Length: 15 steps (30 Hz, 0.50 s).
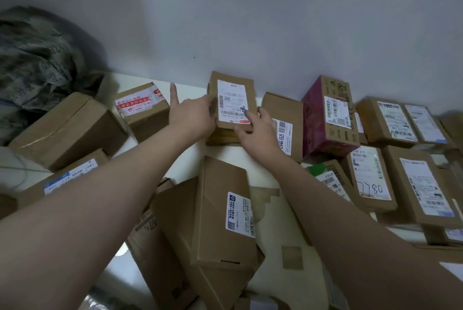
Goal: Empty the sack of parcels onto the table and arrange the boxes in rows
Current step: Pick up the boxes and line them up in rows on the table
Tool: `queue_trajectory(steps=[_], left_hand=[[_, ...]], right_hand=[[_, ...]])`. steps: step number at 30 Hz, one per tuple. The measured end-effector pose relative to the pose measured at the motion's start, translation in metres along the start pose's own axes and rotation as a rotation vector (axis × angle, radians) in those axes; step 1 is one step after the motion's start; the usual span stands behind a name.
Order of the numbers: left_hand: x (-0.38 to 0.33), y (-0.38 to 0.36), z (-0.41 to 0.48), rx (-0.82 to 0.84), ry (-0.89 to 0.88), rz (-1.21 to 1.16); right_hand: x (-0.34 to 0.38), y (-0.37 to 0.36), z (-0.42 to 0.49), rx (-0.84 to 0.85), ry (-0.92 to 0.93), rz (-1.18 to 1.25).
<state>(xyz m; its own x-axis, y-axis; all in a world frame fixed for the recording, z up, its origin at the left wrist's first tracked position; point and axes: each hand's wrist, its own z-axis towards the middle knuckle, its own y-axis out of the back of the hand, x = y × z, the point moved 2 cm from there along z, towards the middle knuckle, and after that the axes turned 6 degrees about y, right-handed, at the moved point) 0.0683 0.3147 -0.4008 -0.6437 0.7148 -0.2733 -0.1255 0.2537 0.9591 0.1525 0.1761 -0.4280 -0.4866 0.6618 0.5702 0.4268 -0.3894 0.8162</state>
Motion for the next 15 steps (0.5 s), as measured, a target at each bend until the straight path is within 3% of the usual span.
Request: queue_trajectory(steps=[3, 5, 7, 9, 12, 15], left_hand=[[0.010, 0.008, -0.010, -0.186, -0.011, 0.025], [0.025, 0.025, -0.013, -0.296, 0.133, 0.032], [0.048, 0.037, -0.016, -0.157, 0.391, -0.011], [0.067, 0.041, -0.017, -0.022, 0.487, -0.123], [0.079, 0.039, -0.019, -0.248, 0.236, -0.236], [0.075, 0.021, -0.027, -0.178, 0.028, -0.270]], right_hand=[[0.018, 0.004, -0.004, -0.139, -0.004, -0.187], [0.037, 0.001, -0.006, -0.231, 0.079, -0.164], [0.054, -0.004, -0.006, -0.257, 0.157, -0.121], [0.066, -0.009, -0.006, -0.242, 0.155, -0.096], [0.075, -0.015, -0.008, -0.252, 0.134, -0.089], [0.073, -0.020, -0.012, -0.224, 0.094, -0.140]])
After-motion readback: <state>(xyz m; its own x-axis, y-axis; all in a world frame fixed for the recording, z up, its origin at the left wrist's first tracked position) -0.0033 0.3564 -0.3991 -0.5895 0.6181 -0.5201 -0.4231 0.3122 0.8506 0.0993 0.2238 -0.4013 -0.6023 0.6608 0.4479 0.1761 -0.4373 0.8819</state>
